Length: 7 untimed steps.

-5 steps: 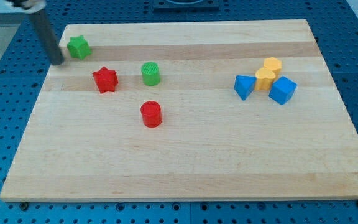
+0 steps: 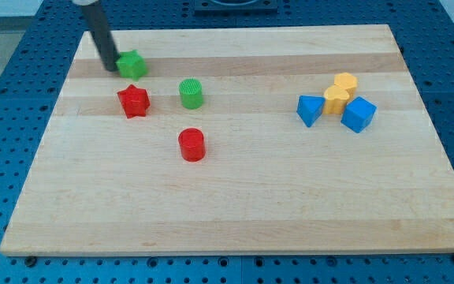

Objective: Move green star towards center top

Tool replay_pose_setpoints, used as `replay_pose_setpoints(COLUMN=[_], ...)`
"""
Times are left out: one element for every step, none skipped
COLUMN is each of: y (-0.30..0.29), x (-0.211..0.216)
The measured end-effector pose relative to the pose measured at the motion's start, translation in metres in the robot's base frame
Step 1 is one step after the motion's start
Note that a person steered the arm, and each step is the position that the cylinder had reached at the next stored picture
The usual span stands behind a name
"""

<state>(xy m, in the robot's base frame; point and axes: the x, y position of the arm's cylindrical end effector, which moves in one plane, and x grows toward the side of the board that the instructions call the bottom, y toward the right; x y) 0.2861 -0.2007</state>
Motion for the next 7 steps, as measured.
replay_pose_setpoints(y=[0.049,0.073,0.094,0.095,0.095,0.098,0.099], x=[0.026,0.043,0.025,0.021,0.021,0.021,0.009])
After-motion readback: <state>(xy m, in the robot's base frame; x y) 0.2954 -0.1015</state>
